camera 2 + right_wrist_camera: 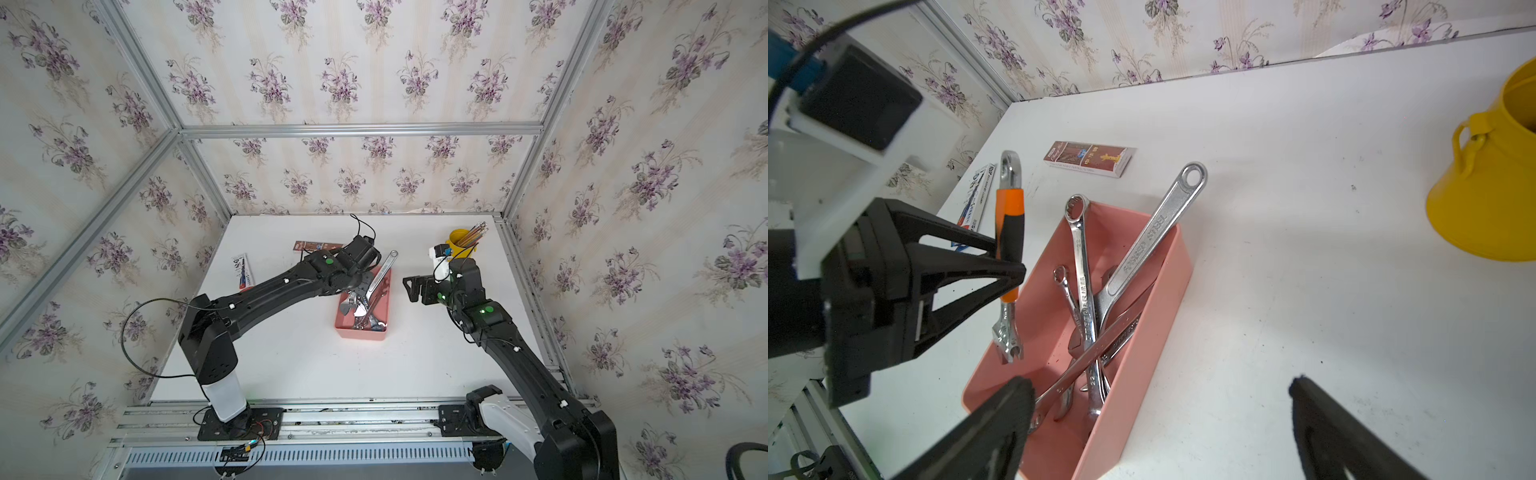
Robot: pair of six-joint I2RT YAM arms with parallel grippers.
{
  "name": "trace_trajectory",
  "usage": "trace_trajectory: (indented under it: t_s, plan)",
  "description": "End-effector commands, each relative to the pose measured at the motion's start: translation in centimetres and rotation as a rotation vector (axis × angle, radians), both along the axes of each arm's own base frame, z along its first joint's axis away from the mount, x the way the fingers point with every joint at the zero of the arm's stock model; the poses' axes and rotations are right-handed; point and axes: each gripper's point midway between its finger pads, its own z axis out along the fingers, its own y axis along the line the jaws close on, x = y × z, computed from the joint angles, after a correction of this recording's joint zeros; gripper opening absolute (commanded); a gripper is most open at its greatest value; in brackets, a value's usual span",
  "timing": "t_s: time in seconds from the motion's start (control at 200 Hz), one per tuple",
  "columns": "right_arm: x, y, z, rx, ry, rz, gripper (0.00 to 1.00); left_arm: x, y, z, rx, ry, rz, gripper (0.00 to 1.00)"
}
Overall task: Take out the wrench from the storage box
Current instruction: Place the wrench at the center of the board.
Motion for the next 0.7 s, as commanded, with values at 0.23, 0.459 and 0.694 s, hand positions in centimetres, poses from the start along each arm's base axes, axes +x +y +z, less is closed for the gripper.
trace_trajectory:
  t_s: [0.23,0.459,0.694]
  plan:
    - [0.2,0.9,0.4,0.013,-0.009,0.046,1.0,-0.7,3.8,4.2,0.068,0.004,0.025,0.14]
    - [0.0,1.8,-0.4,0.051,0.011,0.076,1.0,-2.5,9.2,2.8,0.08,0.071,0.109,0.14]
    - [-0.3,2.6,-1.3,0.068,0.041,0.096,1.0,-2.9,11.1,-2.6,0.017,0.182,0.206,0.14]
